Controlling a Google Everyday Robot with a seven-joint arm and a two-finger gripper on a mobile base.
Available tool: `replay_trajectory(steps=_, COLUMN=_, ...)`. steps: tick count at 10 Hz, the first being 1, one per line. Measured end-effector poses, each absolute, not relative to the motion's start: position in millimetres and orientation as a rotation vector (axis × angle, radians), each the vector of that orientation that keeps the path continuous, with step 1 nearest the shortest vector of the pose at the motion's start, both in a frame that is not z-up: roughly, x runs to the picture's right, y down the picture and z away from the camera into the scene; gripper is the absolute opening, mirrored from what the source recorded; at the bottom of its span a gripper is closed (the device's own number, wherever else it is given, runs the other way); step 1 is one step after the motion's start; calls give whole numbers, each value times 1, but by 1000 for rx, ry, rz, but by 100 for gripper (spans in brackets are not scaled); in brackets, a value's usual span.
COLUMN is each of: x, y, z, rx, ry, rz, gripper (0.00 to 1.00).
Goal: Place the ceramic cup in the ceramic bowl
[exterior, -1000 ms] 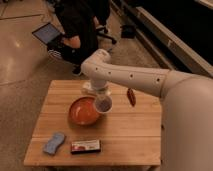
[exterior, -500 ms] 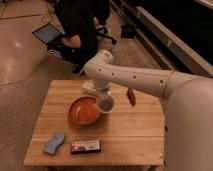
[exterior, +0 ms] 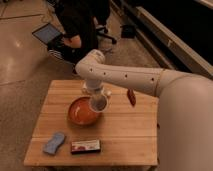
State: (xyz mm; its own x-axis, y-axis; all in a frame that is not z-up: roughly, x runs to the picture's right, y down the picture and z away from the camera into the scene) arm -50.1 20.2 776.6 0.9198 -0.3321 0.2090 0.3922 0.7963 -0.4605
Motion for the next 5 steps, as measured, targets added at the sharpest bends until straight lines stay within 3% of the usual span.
replay_trajectory(steps=5, x=-73, y=5, z=761, rx=-488, ry=-209, rz=-436, gripper=0)
